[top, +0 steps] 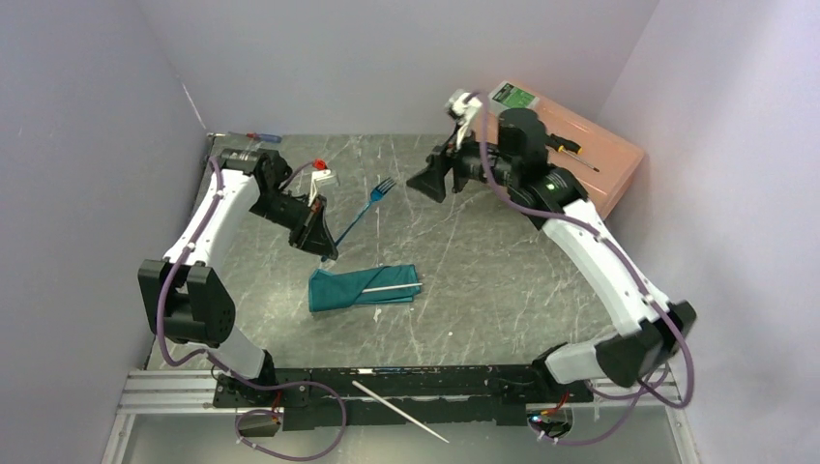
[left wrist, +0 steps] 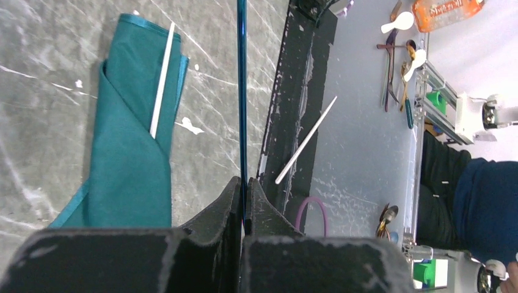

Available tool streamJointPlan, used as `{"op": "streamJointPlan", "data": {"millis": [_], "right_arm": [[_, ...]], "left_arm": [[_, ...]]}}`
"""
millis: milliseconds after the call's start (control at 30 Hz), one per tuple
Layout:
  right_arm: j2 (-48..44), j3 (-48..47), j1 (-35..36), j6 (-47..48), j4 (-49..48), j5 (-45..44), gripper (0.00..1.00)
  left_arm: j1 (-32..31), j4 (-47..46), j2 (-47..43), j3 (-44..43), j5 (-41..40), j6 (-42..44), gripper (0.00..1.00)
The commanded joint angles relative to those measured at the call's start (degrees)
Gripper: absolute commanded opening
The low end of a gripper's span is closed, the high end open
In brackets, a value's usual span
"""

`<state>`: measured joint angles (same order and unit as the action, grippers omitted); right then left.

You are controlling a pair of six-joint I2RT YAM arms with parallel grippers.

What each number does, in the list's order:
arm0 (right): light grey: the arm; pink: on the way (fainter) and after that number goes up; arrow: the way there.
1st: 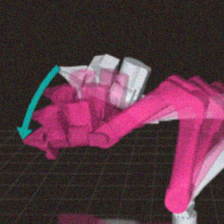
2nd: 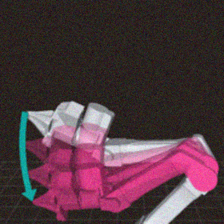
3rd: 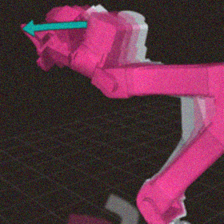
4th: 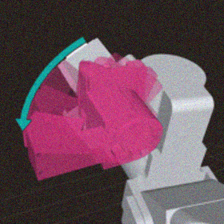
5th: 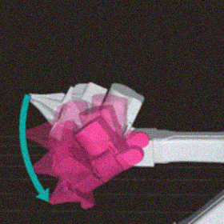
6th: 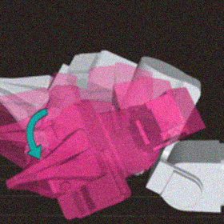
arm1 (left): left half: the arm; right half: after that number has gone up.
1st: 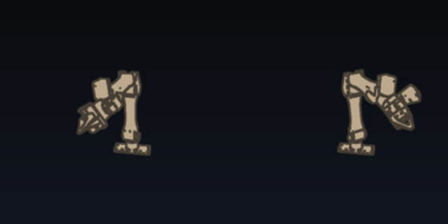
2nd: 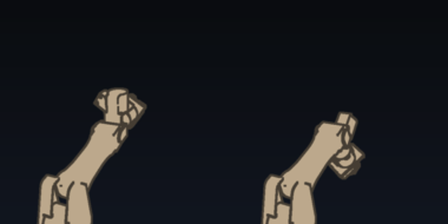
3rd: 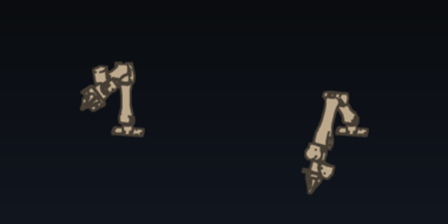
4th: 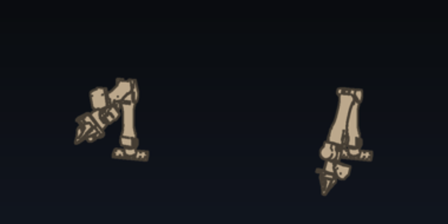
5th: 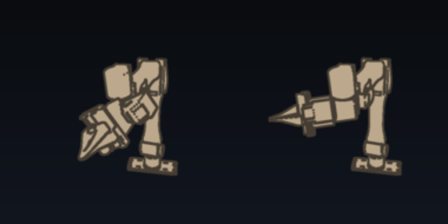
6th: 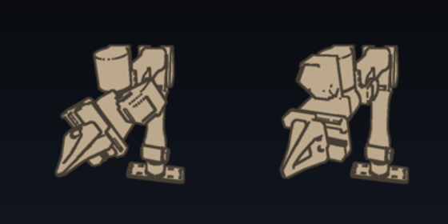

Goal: Fold the napkin into a case and place the utensils inside
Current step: Pass from the left arm to the right

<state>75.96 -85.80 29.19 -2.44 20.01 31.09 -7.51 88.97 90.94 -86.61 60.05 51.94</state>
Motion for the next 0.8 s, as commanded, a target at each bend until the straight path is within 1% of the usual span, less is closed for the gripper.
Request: {"op": "streamJointPlan", "data": {"millis": [0, 233, 300, 367, 500, 600, 767], "right_arm": [[3.84, -5.29, -0.49, 8.93, 15.52, 8.47, 0.76], [7.53, -5.47, -0.54, 4.51, 13.49, 17.97, 0.74], [8.28, -5.62, -0.43, 3.87, 12.38, 19.05, 0.74], [10.23, -7.65, -0.49, 3.94, 13.08, 20.44, 0.71], [15.37, -13.89, -0.43, 4.95, 17.51, 20.46, 0.65], [18.73, -17.60, -0.36, 5.87, 20.10, 19.98, 0.62], [20.28, -18.75, 0.70, 5.60, 18.40, 19.04, 0.61]], "left_arm": [[-1.06, 7.18, -0.39, 1.98, 0.77, 5.08, 0.03], [-1.04, 7.27, -0.41, 3.30, 0.44, 5.94, 0.03], [-1.06, 7.27, -0.29, 3.60, 0.50, 6.14, 0.03], [-1.25, 7.24, 0.01, 3.85, 0.59, 6.07, 0.03], [-1.60, 7.22, 0.16, 3.63, 0.93, 6.11, 0.03], [-1.72, 7.23, 0.04, 3.47, 0.90, 5.98, 0.03], [-1.98, 7.26, -0.21, 3.45, 0.69, 5.80, 0.03]]}}
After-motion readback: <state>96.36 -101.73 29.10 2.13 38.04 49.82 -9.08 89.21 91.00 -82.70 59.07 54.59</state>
